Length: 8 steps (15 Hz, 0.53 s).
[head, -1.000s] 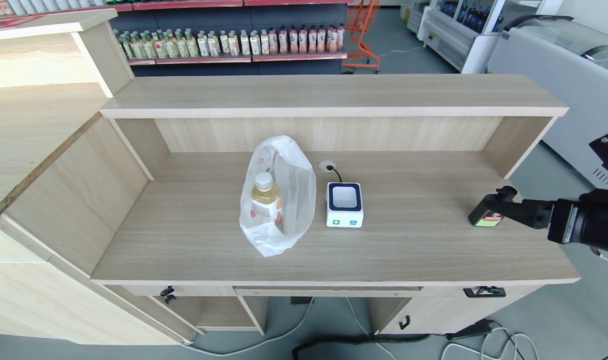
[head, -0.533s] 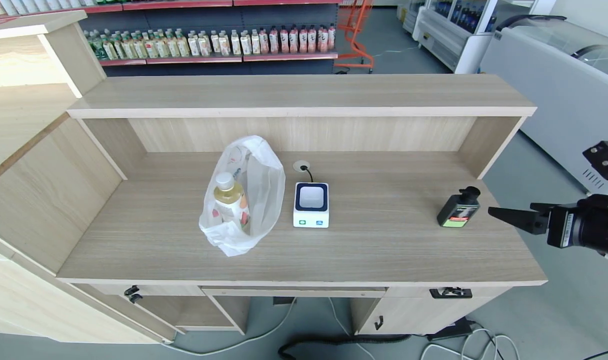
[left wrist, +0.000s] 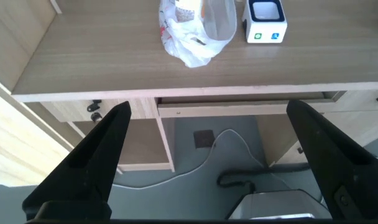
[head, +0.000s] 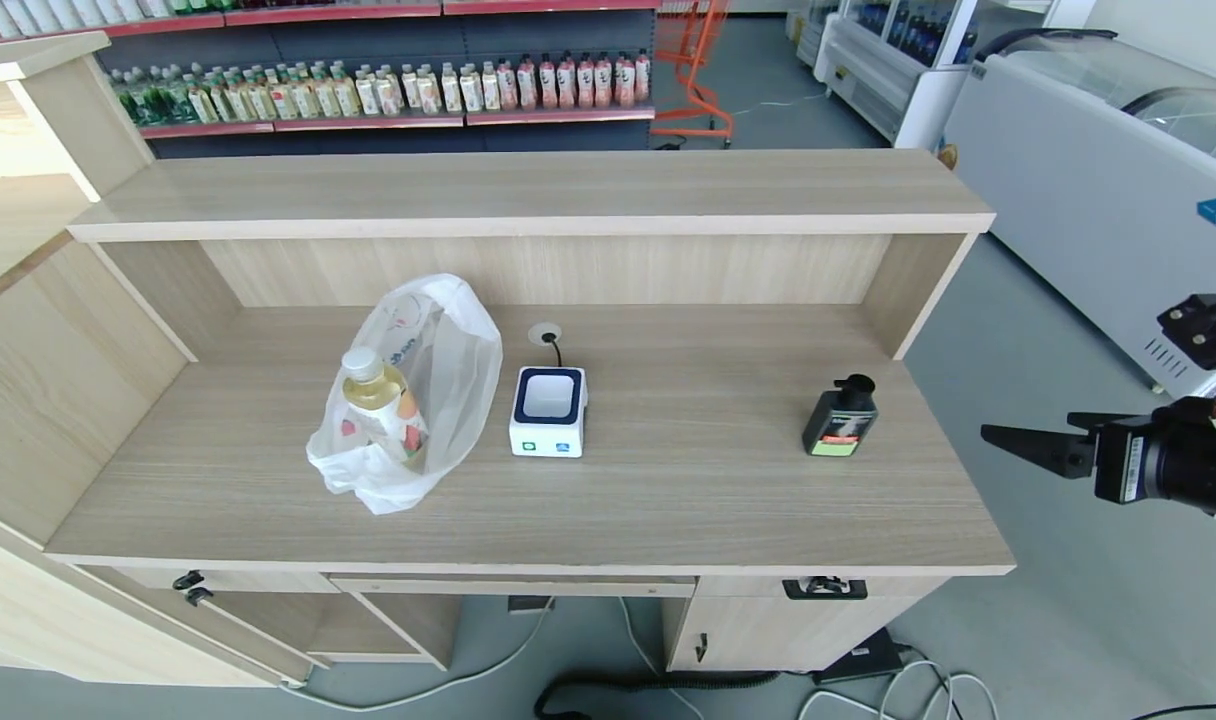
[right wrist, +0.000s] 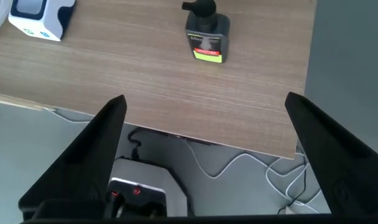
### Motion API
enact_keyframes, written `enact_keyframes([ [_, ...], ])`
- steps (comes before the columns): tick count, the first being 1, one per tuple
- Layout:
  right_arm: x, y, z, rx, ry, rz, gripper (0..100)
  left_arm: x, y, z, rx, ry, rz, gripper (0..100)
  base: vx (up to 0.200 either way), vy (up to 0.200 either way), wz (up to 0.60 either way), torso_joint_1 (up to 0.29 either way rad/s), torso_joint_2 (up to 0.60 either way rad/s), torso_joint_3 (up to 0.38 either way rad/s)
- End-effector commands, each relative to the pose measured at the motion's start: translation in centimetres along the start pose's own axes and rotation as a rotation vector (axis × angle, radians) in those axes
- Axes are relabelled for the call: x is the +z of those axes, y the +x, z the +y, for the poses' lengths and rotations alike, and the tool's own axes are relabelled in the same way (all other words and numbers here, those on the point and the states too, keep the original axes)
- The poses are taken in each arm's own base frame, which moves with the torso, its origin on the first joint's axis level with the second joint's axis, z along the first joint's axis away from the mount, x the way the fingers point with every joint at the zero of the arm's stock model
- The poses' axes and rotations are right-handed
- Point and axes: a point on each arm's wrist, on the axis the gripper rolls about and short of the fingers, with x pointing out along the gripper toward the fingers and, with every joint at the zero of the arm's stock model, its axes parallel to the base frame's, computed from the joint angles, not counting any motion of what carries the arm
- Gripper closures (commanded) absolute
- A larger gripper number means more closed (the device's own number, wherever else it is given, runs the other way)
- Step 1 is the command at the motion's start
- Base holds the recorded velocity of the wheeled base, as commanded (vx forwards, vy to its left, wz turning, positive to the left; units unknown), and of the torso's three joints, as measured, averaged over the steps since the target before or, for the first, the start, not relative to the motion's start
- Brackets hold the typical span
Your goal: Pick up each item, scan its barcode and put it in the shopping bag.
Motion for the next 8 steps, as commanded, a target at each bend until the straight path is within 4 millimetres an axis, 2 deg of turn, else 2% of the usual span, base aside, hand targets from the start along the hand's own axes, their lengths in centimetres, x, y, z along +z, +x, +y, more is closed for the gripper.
enact_keyframes([
  [1,-0.1,0.2,-0.1,0.001,0.002,0.009,0,0.0,0.0,0.0,0.000,0.000,-0.003,0,0.000,0.000,0.00,0.000,0.00,0.000],
  [2,-0.2,0.4,-0.2,-0.001,0.002,0.013,0,0.0,0.0,0.0,0.000,0.001,-0.003,0,0.000,0.000,0.00,0.000,0.00,0.000],
  [5,-0.5,0.5,-0.8,-0.024,-0.053,0.029,0,0.0,0.0,0.0,0.000,0.003,-0.002,0,0.200,0.000,0.00,-0.002,0.00,0.004],
  [7,-1.2,1.0,-2.4,-0.068,-0.145,0.069,0,0.0,0.0,0.0,0.000,0.001,-0.003,0,0.200,0.000,0.00,-0.002,0.00,0.007],
  [8,-1.3,1.6,-3.5,-0.089,-0.213,0.090,0,0.0,0.0,0.0,0.000,0.000,-0.003,0,0.000,0.000,0.00,0.000,0.00,0.000],
])
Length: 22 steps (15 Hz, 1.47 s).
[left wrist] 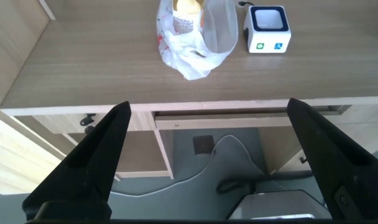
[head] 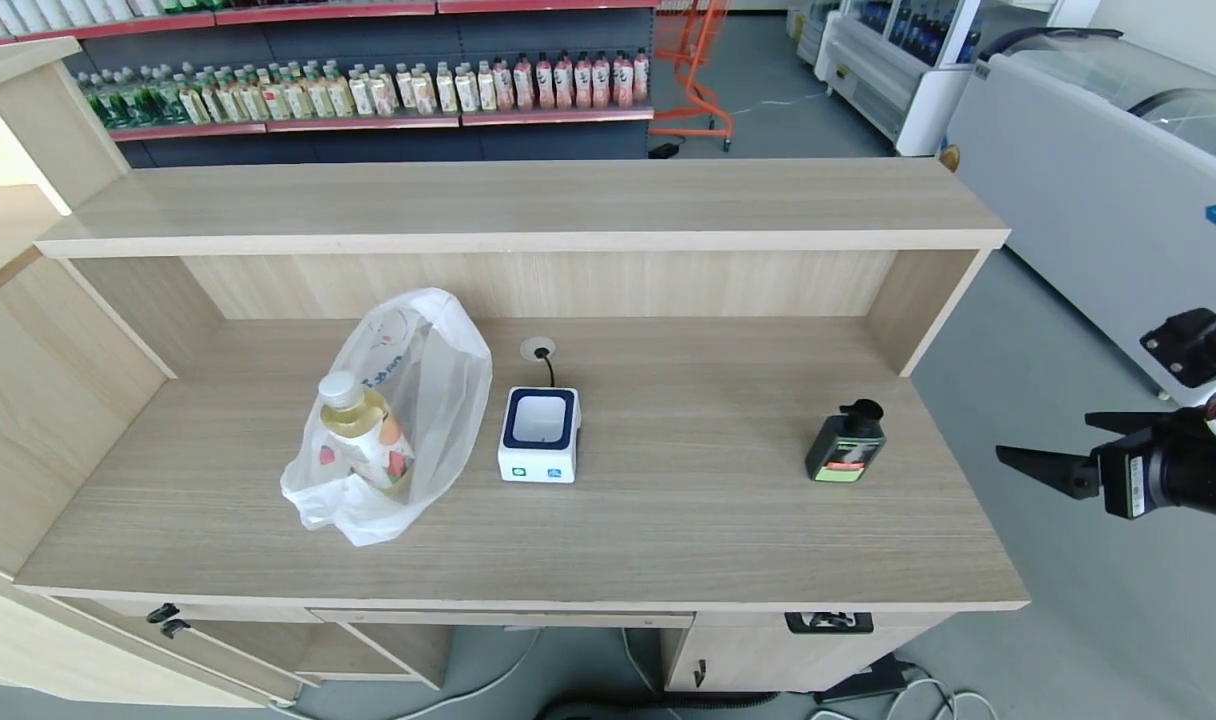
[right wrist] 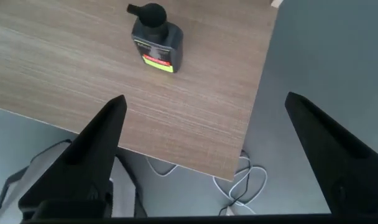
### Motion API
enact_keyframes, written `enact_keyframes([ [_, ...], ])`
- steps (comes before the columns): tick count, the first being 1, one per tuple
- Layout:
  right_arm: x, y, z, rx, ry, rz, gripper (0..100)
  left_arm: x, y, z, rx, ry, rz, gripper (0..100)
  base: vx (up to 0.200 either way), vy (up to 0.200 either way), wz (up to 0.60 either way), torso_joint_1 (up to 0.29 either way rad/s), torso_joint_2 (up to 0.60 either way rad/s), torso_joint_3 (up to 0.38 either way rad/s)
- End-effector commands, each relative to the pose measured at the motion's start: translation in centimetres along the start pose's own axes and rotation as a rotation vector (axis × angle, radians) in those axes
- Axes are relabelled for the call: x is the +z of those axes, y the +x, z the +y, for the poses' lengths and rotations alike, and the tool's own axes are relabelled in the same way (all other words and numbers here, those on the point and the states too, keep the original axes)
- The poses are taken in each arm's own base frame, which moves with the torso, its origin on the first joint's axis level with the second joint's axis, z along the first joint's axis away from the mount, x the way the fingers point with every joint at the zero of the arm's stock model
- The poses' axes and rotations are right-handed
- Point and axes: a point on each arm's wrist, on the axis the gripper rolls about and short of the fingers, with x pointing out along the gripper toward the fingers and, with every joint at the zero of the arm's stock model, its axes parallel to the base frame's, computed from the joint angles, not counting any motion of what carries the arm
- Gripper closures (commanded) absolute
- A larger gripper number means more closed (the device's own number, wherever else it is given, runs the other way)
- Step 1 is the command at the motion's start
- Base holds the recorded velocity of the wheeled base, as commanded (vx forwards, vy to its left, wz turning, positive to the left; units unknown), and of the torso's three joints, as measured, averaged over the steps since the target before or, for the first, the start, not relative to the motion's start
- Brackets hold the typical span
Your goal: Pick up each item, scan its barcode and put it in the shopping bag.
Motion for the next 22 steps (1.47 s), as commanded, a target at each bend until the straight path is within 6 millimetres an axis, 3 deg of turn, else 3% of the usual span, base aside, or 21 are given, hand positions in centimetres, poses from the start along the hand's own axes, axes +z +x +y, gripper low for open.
enact_keyframes([
  [1,-0.8,1.8,-1.9,-0.029,-0.068,0.051,0,0.0,0.0,0.0,-0.001,-0.001,0.000,0,0.000,0.000,0.00,0.000,0.00,0.000],
  [6,-2.3,5.3,-3.0,-0.026,-0.286,0.165,0,0.0,0.0,0.0,-0.001,0.000,0.000,0,0.000,0.000,0.00,0.000,0.00,0.000],
  [10,-3.5,7.8,-1.2,0.063,-0.315,0.237,0,0.0,0.0,0.0,-0.001,-0.001,0.000,0,0.000,0.000,0.00,0.000,0.00,0.000],
  [16,-2.9,13.5,0.6,0.169,-0.397,0.216,0,0.0,0.0,0.0,-0.001,-0.001,0.000,0,0.000,0.000,0.00,0.000,0.00,0.000],
  [22,-1.8,17.4,2.2,0.219,-0.454,0.170,0,0.0,0.0,0.0,-0.001,-0.001,0.000,0,0.000,0.000,0.00,0.000,0.00,0.000],
])
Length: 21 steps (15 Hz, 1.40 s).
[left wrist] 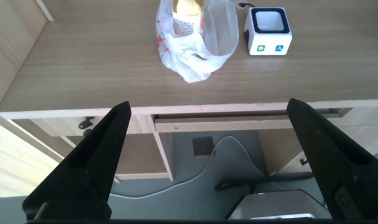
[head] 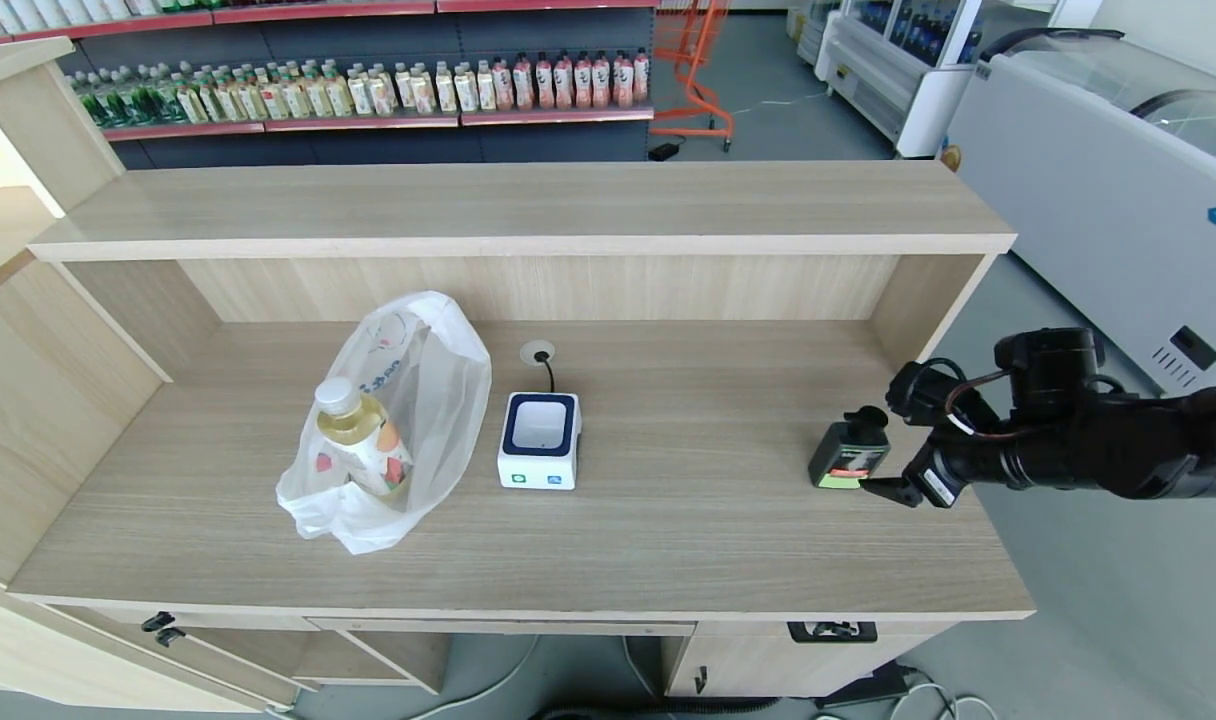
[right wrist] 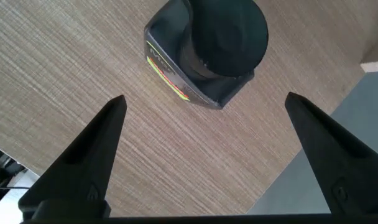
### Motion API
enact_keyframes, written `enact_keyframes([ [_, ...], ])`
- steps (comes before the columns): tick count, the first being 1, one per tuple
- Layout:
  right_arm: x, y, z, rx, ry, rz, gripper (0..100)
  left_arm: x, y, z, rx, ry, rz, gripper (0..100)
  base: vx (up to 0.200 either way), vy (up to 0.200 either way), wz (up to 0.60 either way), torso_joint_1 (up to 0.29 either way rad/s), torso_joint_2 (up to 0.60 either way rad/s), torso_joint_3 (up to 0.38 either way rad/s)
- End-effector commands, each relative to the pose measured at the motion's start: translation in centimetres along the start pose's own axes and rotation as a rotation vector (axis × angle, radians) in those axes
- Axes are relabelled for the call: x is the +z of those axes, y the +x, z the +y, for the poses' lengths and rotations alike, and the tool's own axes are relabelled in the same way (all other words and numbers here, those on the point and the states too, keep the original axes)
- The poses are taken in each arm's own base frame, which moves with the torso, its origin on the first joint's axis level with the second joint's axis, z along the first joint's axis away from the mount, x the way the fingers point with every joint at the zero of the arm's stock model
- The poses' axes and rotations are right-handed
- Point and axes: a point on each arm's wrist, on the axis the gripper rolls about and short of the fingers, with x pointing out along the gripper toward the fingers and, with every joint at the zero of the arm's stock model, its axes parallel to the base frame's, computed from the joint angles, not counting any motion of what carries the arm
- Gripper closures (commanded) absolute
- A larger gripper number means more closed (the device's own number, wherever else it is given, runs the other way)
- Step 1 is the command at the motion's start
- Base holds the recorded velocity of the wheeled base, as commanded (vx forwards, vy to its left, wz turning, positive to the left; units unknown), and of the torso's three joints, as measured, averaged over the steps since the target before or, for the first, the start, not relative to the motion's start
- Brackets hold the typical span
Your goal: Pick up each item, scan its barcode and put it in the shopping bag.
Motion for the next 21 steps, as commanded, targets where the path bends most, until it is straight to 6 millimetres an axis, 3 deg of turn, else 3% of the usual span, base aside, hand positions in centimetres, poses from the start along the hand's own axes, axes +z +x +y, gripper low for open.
enact_keyframes([
  [1,0.3,1.6,0.4,0.024,-0.012,-0.004,0,0.0,0.0,0.0,0.000,0.000,-0.001,0,0.000,0.000,0.00,0.000,0.00,0.000],
  [9,2.2,4.7,1.5,0.061,-0.058,-0.045,0,0.0,0.0,0.0,0.000,-0.001,-0.001,0,0.000,0.000,0.00,0.000,0.00,0.000],
  [10,2.2,4.7,1.5,0.062,-0.058,-0.044,100,0.0,0.0,0.0,0.000,-0.001,-0.001,0,0.000,0.000,0.00,0.000,0.00,0.000],
  [14,1.8,5.2,1.7,0.070,-0.054,-0.035,100,0.0,0.0,0.0,0.000,0.000,-0.001,0,0.000,0.000,0.00,0.000,0.00,0.000],
  [17,2.3,4.3,1.5,0.060,-0.051,-0.048,100,0.0,0.0,0.0,0.000,0.000,-0.001,0,0.000,0.000,0.00,0.000,0.00,0.000],
  [19,3.9,0.8,0.8,0.013,-0.041,-0.101,100,0.0,0.0,0.0,0.000,-0.001,-0.001,0,0.000,0.000,0.00,0.000,0.00,0.000],
  [21,4.3,-3.5,0.8,-0.057,-0.070,-0.145,100,0.0,0.0,0.0,0.000,0.000,-0.001,0,0.000,0.000,0.00,0.000,0.00,0.000],
])
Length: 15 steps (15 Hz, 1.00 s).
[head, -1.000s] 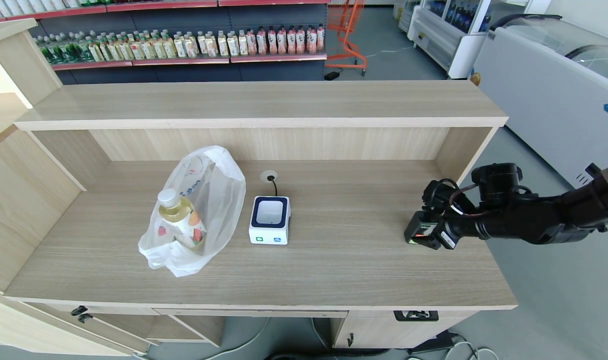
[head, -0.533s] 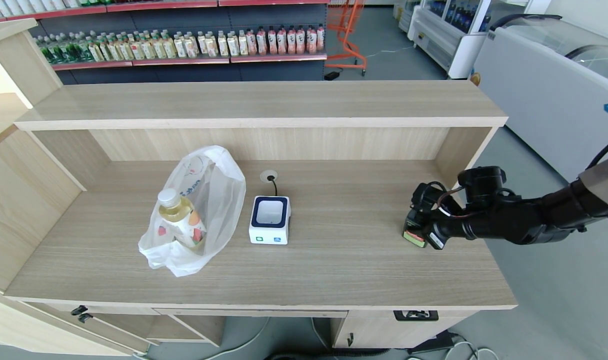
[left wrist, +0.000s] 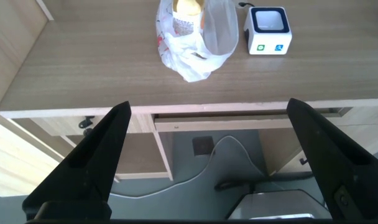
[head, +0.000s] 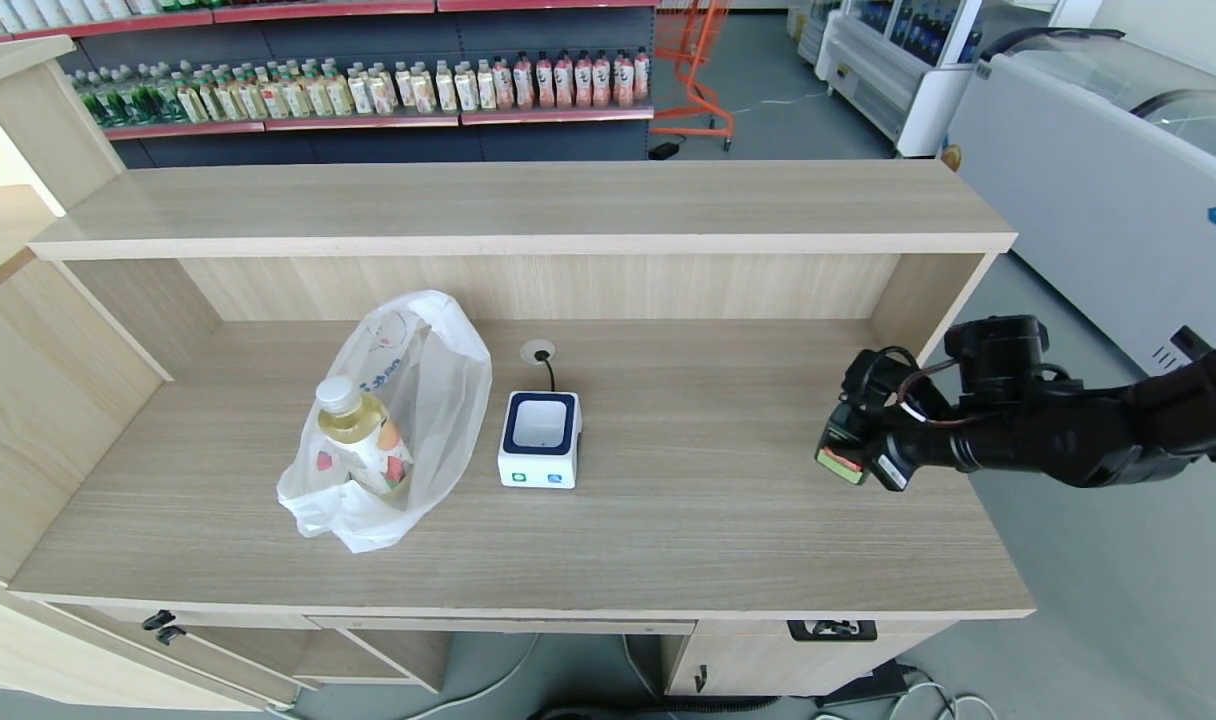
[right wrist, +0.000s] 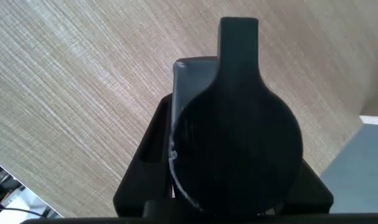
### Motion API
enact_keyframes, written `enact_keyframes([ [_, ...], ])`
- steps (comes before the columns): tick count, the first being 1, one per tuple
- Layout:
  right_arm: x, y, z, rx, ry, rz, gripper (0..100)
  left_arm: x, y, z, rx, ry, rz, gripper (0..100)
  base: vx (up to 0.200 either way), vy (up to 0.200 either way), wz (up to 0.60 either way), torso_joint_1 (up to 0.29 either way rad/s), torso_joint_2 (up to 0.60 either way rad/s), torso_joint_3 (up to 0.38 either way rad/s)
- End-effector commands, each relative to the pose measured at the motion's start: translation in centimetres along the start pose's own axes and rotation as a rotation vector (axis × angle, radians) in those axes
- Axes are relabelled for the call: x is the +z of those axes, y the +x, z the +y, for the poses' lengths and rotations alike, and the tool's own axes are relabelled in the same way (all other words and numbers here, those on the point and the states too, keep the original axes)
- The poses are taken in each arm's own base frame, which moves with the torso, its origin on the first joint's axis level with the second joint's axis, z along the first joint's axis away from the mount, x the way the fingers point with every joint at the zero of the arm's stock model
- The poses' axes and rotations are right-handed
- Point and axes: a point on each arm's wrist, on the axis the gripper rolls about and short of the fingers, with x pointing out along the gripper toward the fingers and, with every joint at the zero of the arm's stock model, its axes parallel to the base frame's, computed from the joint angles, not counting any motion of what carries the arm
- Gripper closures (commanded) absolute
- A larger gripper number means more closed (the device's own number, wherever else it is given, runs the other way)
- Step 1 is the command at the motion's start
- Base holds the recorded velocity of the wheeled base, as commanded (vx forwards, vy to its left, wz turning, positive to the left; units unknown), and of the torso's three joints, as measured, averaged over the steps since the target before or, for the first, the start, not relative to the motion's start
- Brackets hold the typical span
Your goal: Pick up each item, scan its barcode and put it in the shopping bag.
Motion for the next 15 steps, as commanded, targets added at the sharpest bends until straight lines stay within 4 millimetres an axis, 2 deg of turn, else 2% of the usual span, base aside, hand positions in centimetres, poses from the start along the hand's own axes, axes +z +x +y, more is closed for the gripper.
enact_keyframes([
  [1,1.5,-8.1,0.1,-0.157,-0.090,-0.108,100,0.0,0.0,0.0,0.000,-0.001,0.000,0,0.000,0.000,0.00,0.000,0.00,0.000],
  [2,1.5,-10.4,0.8,-0.208,-0.168,-0.142,100,0.0,0.0,0.0,0.000,0.001,0.000,0,0.000,0.000,0.00,0.000,0.00,0.000],
  [3,1.2,-11.2,1.4,-0.227,-0.219,-0.151,100,0.0,0.0,0.0,0.000,0.001,-0.002,0,0.000,0.000,0.00,0.000,0.00,0.000],
  [4,0.2,-12.7,3.2,-0.271,-0.392,-0.202,100,0.0,0.0,0.0,0.000,0.001,-0.002,0,0.000,0.000,0.00,0.000,0.00,0.000],
  [5,0.0,-12.8,3.8,-0.256,-0.513,-0.262,100,0.0,0.0,0.0,0.000,0.001,0.000,0,0.000,0.000,0.00,0.000,0.00,0.000],
  [7,0.7,-12.6,3.7,-0.231,-0.959,-0.426,100,0.0,0.0,0.0,0.000,-0.001,0.000,0,0.000,0.000,0.00,0.000,0.00,0.000],
  [8,0.9,-12.6,3.9,-0.257,-1.252,-0.510,100,0.0,0.0,0.0,0.000,-0.001,0.000,0,0.000,0.000,0.00,0.000,0.00,0.000],
  [10,2.2,-12.1,6.1,-0.253,-1.562,-0.730,100,0.0,0.0,0.0,0.000,0.001,0.000,0,0.000,0.000,0.00,0.000,0.00,0.000],
  [12,2.7,-10.8,8.6,-0.251,-1.754,-0.969,100,0.0,0.0,0.0,0.000,0.001,0.000,0,0.000,0.000,0.00,0.000,0.00,0.000],
  [13,2.7,-10.3,9.2,-0.236,-1.770,-1.028,100,0.0,0.0,0.0,0.000,-0.001,0.000,0,0.000,0.000,0.00,0.000,0.00,0.000],
  [14,3.1,-9.0,11.1,-0.201,-1.792,-1.184,100,0.0,0.0,0.0,0.000,-0.001,0.000,0,0.000,0.000,0.00,0.000,0.00,0.000],
  [15,3.2,-8.6,11.9,-0.195,-1.806,-1.248,100,0.0,0.0,0.0,0.000,0.001,0.000,0,0.000,0.000,0.00,0.000,0.00,0.000],
])
